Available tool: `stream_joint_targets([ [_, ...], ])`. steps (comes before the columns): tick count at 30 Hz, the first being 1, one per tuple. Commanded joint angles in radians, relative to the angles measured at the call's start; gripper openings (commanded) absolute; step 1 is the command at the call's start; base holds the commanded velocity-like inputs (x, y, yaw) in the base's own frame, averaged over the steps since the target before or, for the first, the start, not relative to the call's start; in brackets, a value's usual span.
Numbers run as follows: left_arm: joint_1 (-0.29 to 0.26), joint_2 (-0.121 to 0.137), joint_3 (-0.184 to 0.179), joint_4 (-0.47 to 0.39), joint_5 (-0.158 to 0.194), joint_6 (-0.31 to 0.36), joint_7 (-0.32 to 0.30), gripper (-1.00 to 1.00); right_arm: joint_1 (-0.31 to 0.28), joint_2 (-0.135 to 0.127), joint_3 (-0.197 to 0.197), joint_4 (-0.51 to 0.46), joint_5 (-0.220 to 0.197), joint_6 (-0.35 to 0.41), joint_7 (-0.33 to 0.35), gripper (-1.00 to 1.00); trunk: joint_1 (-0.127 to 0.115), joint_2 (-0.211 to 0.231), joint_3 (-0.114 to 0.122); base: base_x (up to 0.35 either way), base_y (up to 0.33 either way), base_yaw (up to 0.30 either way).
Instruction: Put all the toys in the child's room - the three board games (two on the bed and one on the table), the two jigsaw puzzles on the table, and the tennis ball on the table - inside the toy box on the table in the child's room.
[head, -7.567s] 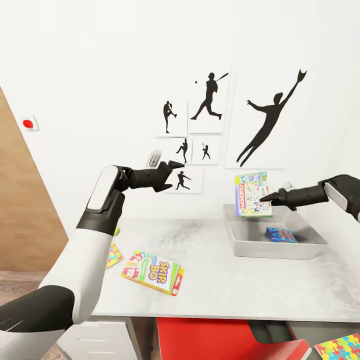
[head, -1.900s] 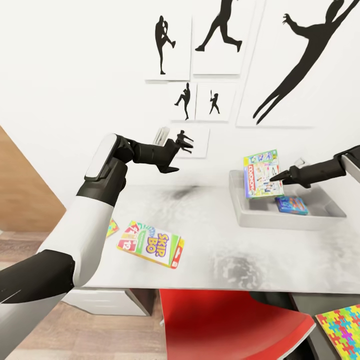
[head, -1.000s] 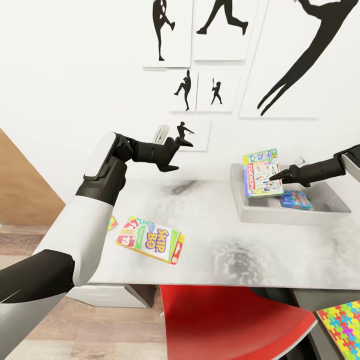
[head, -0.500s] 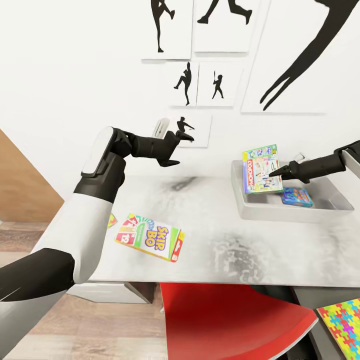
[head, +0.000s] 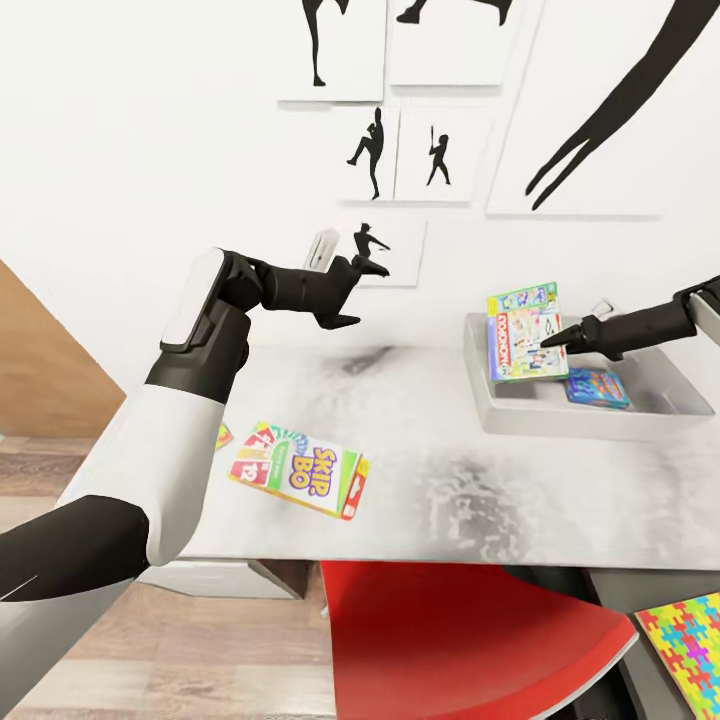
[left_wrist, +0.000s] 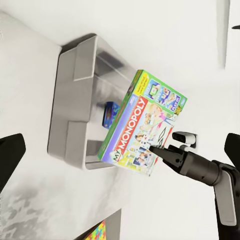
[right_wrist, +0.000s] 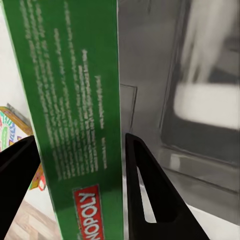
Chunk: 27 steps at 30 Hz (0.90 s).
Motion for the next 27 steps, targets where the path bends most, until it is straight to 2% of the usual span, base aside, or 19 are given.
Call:
stream_joint_targets([
  [1, -0.001, 0.0, 0.001, -0.001, 0.009, 0.0, 0.01, 1.0, -0.003, -0.002, 0.004, 0.0, -0.004, 0.006, 0.008, -1.0, 0.0, -0.001, -0.003, 0.0, 0.0, 0.0],
  [12, -0.002, -0.001, 0.001, -0.002, 0.009, 0.0, 0.011, 1.0, -0.034, -0.014, 0.004, 0.003, -0.003, 0.004, -0.003, -1.0, 0.0, -0.001, -0.021, 0.0, 0.0, 0.0],
  [19, -0.002, -0.002, 0.001, -0.009, 0.01, 0.0, 0.011, 1.0, -0.052, -0.036, 0.003, 0.006, -0.002, 0.002, -0.008, -1.0, 0.0, -0.001, -0.032, 0.0, 0.0, 0.0],
  [27, -0.003, -0.003, 0.001, -0.015, 0.01, 0.0, 0.011, 1.0, -0.056, -0.046, 0.004, 0.007, -0.002, 0.0, -0.017, -1.0, 0.0, -0.001, -0.045, 0.0, 0.0, 0.0],
])
